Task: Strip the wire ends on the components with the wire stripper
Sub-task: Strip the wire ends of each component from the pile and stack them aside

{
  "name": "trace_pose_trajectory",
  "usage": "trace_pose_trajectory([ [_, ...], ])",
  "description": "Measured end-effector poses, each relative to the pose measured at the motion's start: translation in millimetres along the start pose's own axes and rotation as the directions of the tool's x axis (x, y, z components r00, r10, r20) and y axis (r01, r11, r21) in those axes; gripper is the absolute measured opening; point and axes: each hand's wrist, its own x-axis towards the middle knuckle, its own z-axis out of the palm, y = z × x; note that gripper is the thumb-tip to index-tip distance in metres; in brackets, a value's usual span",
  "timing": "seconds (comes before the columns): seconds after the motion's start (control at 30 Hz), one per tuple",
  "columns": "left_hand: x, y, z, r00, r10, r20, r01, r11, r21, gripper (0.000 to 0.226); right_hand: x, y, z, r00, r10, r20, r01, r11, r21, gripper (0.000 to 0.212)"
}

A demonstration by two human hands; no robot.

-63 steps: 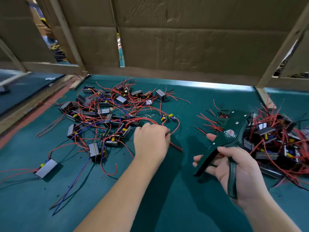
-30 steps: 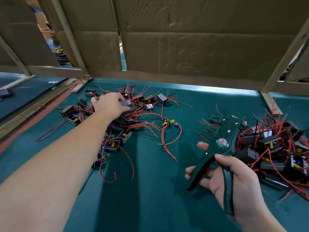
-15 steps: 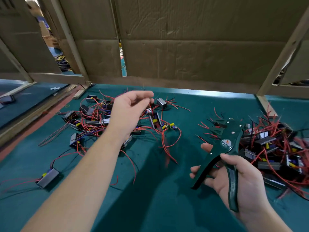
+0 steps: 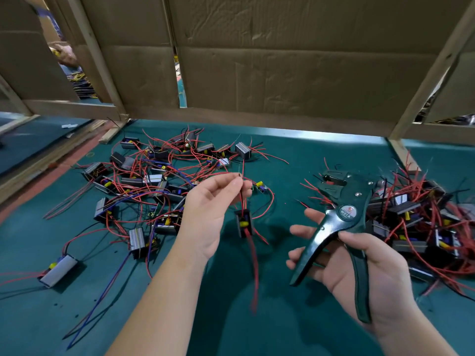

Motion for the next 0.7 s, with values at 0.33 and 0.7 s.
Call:
trace_pose_trajectory([
  [0.33,-8,-19,1,0.992,-0.015,0.125,-0.025,0.949,0.313,0.009,3,7,5,0.994,0.068,0.087,-0.069,0.998,0.011,0.086],
  [0.7,-12,-25,5,0.975,-0.179,0.131,0.136,0.95,0.281,0.011,1,14,6,0.973,0.168,0.156,-0.168,0.986,-0.012,0.079],
])
